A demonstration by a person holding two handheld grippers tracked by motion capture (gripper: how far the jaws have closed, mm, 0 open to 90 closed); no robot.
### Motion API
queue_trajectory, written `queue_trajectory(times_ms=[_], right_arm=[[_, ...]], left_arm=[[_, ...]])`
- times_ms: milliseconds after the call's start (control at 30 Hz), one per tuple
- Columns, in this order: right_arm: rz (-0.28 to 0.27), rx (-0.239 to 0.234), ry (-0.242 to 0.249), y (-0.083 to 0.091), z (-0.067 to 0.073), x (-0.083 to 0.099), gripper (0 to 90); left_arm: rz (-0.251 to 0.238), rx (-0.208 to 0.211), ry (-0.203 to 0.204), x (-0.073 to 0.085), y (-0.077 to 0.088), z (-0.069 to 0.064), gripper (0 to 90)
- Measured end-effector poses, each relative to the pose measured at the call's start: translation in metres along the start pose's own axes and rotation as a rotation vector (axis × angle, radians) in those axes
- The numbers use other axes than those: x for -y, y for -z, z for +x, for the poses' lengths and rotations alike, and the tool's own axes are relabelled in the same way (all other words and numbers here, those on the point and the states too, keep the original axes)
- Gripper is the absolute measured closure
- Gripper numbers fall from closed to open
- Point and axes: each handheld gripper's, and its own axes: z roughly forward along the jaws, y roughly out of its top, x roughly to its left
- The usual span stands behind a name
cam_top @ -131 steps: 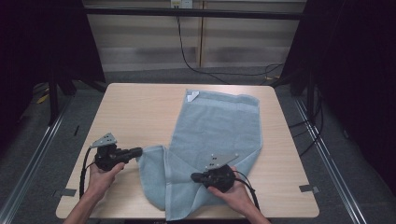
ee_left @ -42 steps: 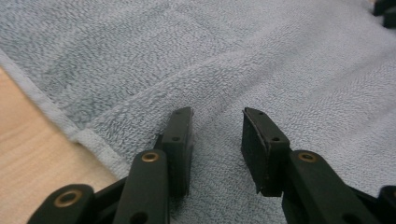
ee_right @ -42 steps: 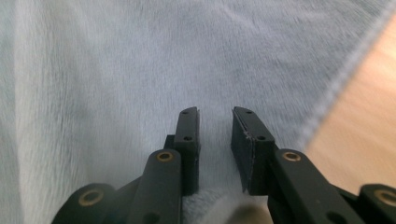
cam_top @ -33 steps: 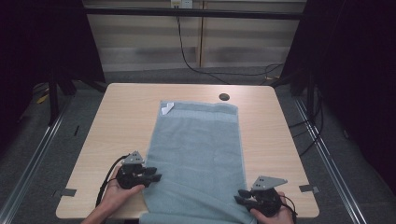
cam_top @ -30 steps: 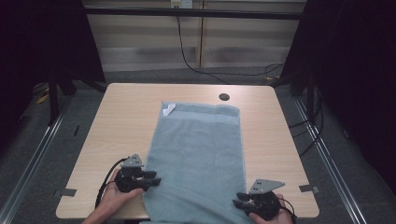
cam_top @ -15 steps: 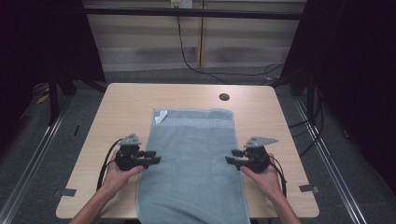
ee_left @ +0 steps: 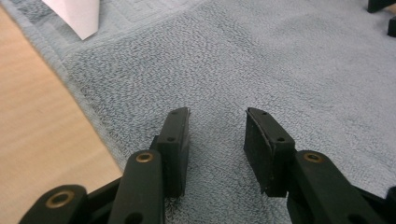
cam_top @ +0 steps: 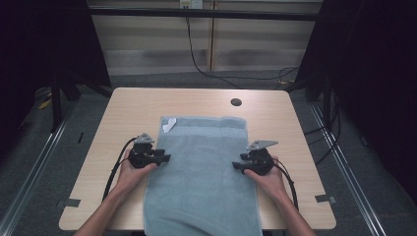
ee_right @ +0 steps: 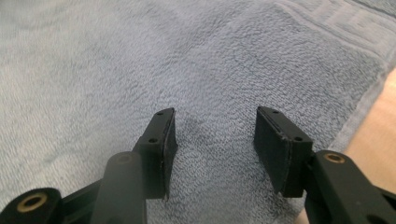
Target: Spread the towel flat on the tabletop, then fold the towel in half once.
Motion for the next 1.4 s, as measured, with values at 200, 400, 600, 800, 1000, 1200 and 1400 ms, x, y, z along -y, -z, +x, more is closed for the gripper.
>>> queue_trajectory(times_ms=[200, 400, 600, 800, 1000, 1200, 1400], right_arm=[[-0.022, -0.063, -0.017, 0.021, 0.01, 0.022, 49.5], [-0.01, -0.078, -0.033, 0.035, 0.023, 0.035, 49.2], [-0.013, -0.107, -0.04, 0.043, 0.035, 0.044, 49.2], [0.008, -0.123, -0.027, 0.059, 0.059, 0.059, 49.3], [0.025, -0.155, -0.019, 0.071, 0.077, 0.069, 49.0], [-0.052, -0.146, -0.073, 0.071, 0.057, 0.055, 41.6], [-0.088, -0.053, -0.087, 0.064, 0.022, 0.032, 38.6]], left_arm=[[0.009, 0.042, -0.019, 0.009, 0.006, -0.015, 60.0], [0.016, 0.089, -0.027, 0.025, 0.02, -0.035, 60.1], [0.029, 0.102, -0.036, 0.042, 0.037, -0.051, 60.0], [0.042, 0.131, -0.027, 0.054, 0.049, -0.063, 58.1], [0.064, 0.133, -0.022, 0.057, 0.055, -0.07, 54.2], [0.023, 0.09, -0.047, 0.033, 0.044, -0.061, 53.2], [0.056, 0.068, -0.049, 0.033, 0.035, -0.052, 52.9]])
